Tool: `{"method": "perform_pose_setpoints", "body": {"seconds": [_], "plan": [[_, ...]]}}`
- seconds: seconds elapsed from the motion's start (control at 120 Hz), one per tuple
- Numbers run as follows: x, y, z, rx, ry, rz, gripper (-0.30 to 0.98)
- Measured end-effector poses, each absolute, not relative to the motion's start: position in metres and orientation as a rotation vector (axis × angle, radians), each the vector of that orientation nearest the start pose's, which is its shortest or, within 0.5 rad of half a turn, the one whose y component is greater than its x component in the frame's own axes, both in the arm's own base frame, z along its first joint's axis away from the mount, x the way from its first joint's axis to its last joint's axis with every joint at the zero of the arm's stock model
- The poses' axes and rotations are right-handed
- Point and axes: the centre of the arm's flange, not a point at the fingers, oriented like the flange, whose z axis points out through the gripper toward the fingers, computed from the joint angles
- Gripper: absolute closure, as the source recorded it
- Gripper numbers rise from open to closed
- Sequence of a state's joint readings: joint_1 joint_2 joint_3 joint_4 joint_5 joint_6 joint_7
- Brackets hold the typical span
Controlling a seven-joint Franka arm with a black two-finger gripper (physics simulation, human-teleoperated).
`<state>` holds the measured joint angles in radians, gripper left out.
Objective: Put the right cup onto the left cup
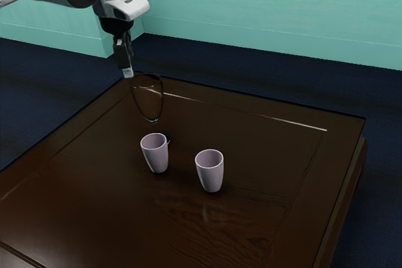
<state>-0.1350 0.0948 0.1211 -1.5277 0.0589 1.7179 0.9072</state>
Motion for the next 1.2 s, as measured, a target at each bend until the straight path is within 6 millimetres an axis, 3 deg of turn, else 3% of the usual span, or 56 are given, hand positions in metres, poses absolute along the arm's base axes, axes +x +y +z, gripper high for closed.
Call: {"method": "perform_pose_setpoints", "body": {"seconds": [0.058,0.108,0.2,0.325,0.517,0.608,0.817,1.025,1.2], "plan": [[0.607,-0.013,0.585,-2.719,1.375,-0.051,0.0],[0.624,-0.027,0.55,-2.718,1.408,0.0,0.0],[0.647,-0.081,0.506,-2.664,1.514,0.039,0.0],[0.645,-0.138,0.468,-2.621,1.616,0.07,0.0],[0.646,-0.159,0.381,-2.654,1.642,0.173,0.0],[0.652,-0.158,0.355,-2.667,1.626,0.182,0.0],[0.687,-0.183,0.344,-2.632,1.628,0.08,0.02],[0.688,-0.177,0.313,-2.663,1.603,0.124,0.49],[0.686,-0.181,0.314,-2.672,1.589,0.114,0.68]]}}
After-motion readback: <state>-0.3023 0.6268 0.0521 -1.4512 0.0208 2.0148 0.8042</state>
